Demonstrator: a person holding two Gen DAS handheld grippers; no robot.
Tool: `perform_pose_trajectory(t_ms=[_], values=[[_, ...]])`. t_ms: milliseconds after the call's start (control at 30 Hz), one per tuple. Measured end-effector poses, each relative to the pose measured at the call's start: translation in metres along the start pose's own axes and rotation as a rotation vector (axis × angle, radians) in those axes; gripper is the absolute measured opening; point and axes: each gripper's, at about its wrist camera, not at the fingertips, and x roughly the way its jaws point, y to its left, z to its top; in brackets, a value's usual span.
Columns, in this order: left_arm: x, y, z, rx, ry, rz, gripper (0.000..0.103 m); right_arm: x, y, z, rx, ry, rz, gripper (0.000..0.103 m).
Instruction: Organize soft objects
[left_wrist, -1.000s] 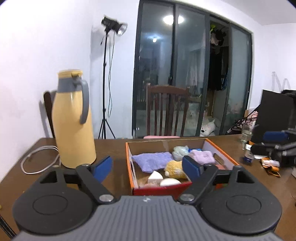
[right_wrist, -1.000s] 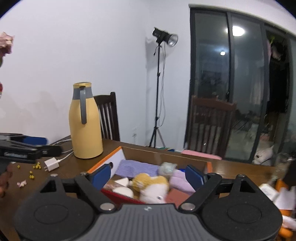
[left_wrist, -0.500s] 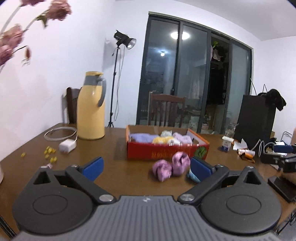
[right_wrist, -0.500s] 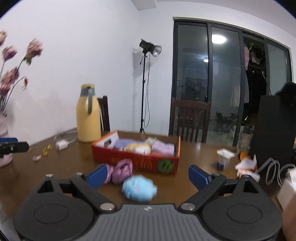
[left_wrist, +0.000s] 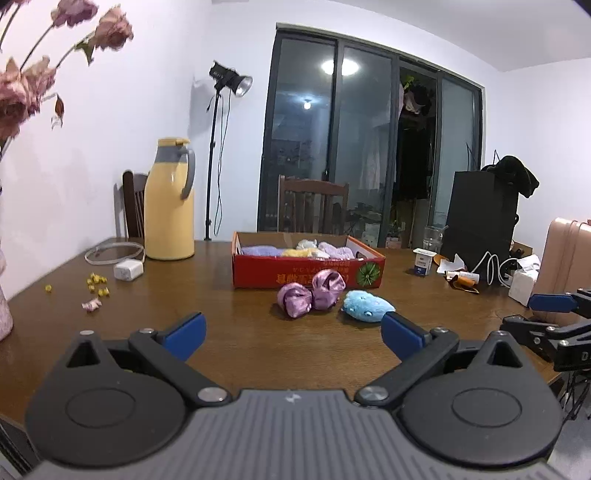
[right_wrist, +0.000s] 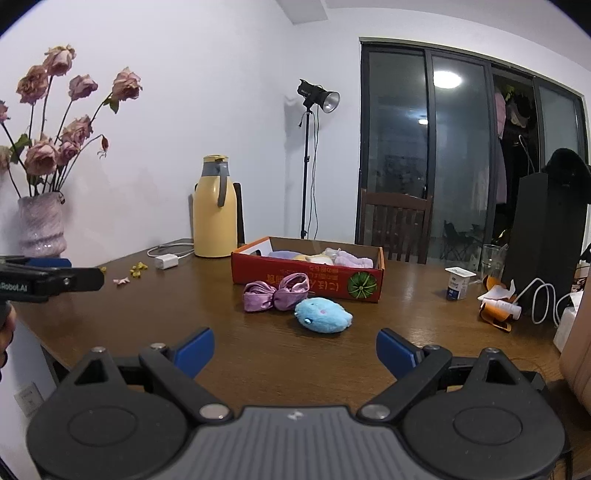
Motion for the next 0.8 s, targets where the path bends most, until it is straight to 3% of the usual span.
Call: perform_pose_trajectory(t_ms=[200,400,633,800], values=[[0.018,0.004,-0.013,-0.027,0.049,-0.003,0.103,0.019,-0.012,-0.008,0.091,0.025,0.052,0.095],[0.059,0.019,-0.026,-0.095,0.139,0.026,0.103,0.061,-0.026,-0.02,0.148,0.101,0.021,0.093],[0.111,0.025,-0.012,-0.093,0.169,0.022,0.102,0.115,-0.04,-0.01,0.178,0.129,0.012,0.091],[0.161,0.023,0.0,-0.076,0.178,0.011,0.094,0.163,-0.047,0.008,0.191,0.127,0.053,0.089]])
